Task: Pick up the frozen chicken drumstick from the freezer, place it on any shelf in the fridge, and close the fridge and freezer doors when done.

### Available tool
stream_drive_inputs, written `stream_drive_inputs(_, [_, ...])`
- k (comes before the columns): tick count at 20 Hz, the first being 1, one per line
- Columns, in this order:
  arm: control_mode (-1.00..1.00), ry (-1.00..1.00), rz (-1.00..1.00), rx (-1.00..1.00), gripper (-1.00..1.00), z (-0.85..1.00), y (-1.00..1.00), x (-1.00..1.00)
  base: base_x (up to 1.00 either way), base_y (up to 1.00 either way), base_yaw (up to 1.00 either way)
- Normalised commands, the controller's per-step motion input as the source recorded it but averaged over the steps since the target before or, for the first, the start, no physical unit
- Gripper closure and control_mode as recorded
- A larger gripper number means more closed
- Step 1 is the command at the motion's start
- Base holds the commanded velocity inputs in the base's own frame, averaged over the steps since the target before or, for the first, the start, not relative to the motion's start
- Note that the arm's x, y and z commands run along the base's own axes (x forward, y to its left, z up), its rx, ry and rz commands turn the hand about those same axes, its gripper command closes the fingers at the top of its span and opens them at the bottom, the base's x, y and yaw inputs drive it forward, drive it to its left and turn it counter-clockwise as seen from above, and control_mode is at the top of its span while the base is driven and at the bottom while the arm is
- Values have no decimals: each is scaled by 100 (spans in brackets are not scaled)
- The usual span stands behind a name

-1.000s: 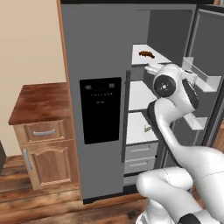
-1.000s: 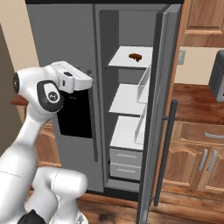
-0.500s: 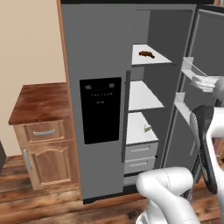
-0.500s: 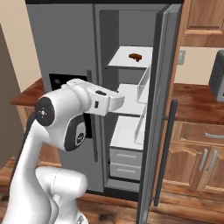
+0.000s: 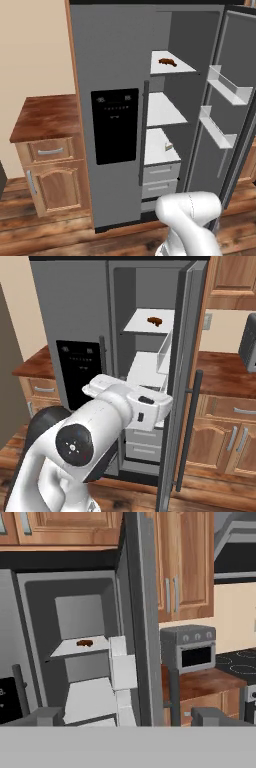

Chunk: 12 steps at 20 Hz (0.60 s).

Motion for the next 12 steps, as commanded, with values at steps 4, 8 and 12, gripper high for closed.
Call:
stream_drive_inputs(4, [-100,15,9,0,-100,-1,-79,-28,0,0,0])
stream_drive_inputs(8, [-100,5,8,1,-100,-1,-58,3,0,0,0])
stream_drive_inputs(12, [-100,6,0,0,-100,-18,-35,22,0,0,0])
